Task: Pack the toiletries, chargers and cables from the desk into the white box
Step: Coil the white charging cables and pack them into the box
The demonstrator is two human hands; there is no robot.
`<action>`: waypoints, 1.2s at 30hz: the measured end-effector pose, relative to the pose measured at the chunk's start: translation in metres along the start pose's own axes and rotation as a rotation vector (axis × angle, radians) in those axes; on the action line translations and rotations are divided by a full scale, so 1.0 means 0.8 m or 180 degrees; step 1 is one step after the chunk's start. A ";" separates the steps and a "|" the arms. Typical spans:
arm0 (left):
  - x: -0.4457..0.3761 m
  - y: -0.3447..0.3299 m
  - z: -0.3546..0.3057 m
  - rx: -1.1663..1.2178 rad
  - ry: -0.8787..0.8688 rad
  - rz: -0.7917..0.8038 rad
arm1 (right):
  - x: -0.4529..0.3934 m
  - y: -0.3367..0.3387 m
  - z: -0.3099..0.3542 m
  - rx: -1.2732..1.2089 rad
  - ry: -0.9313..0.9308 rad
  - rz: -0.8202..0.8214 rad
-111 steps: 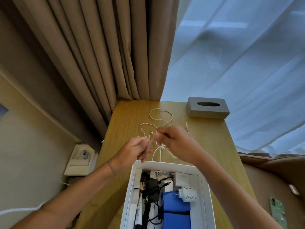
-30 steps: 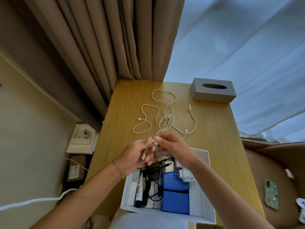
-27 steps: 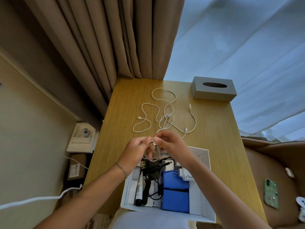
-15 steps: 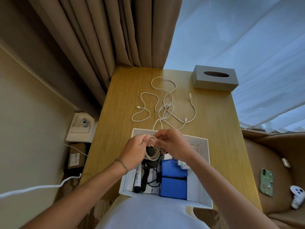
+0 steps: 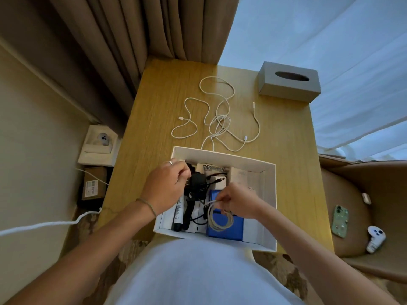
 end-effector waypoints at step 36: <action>-0.202 -0.045 -0.067 -0.1216 0.0928 0.0491 | -0.052 0.138 -0.017 -0.0142 -0.0134 -0.2166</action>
Point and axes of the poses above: each hand's wrist, its own x-axis away from the middle knuckle, its own y-axis out of the back of the hand, z = x × y, the point moved 1 cm from there along -x, towards the middle knuckle, and after that the axes turned 13 degrees about y, right-handed, at the moved point
